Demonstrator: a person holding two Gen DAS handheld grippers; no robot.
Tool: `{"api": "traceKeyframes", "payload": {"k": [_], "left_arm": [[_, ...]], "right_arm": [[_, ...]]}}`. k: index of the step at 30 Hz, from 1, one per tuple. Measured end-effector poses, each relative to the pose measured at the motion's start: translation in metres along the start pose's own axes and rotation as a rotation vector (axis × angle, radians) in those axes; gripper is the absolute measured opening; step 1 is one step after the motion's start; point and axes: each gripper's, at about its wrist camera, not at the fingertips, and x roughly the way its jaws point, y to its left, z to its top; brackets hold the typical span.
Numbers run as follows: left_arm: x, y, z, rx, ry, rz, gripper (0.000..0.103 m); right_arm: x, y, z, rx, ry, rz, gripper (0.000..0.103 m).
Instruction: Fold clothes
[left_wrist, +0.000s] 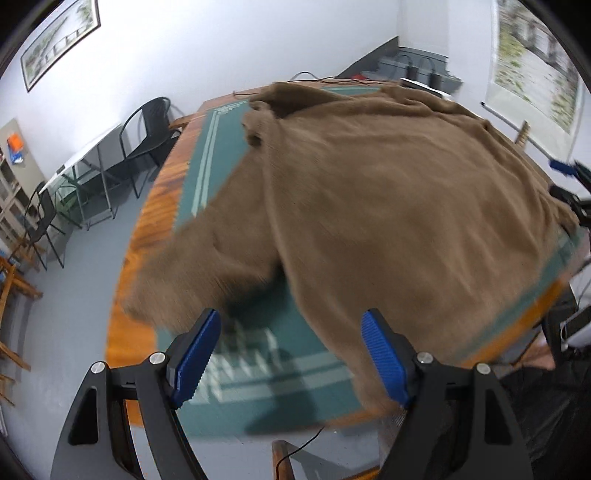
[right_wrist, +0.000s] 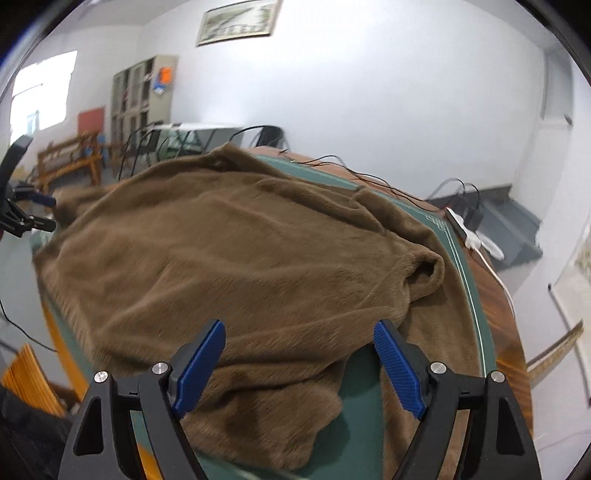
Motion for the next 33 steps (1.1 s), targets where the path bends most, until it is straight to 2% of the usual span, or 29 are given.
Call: {"api": "traceKeyframes", "payload": {"k": [2,4,5,9,12,17,19,24,29,33], "left_arm": [[-0.008,-0.013,-0.018,0.006,-0.02,0.008,0.082],[-0.018,-0.021,-0.033,-0.002,-0.045,0.032,0.082],[-0.023,-0.024,-0.039,-0.007,-0.058,0.039,0.082],[-0.031,-0.031,-0.055,-0.018,-0.119,0.032,0.082],[-0.021,-0.038,-0.054,-0.014,-0.119,0.057,0.082],[-0.008,-0.047,-0.043,-0.034,-0.15,0.124,0.082],[-0.007,-0.047,-0.036,-0.064,-0.185,0.161,0.082],[-0.009,-0.042,-0.013,-0.164,-0.28,0.188,0.082],[-0.006,-0.047,-0.013,-0.155,-0.255,0.151,0.082],[-0.019,-0.042,-0.038,-0.119,-0.209,0.1,0.082]], "right_arm": [[0.039,-0.014,0.016,-0.052,0.003,0.006,0.084],[0.046,-0.013,0.022,-0.089,-0.007,0.015,0.084],[0.076,-0.028,0.036,-0.1,-0.012,0.023,0.084],[0.101,-0.051,0.047,-0.09,-0.031,0.05,0.084],[0.122,-0.072,0.053,-0.059,-0.042,0.073,0.084],[0.13,-0.077,0.053,-0.022,-0.055,0.084,0.084],[0.134,-0.082,0.052,-0.015,-0.06,0.077,0.084],[0.147,-0.098,0.044,0.058,-0.056,0.066,0.084],[0.164,-0.098,0.039,0.086,-0.049,0.129,0.084],[0.169,-0.079,0.039,-0.029,-0.056,0.101,0.084]]}}
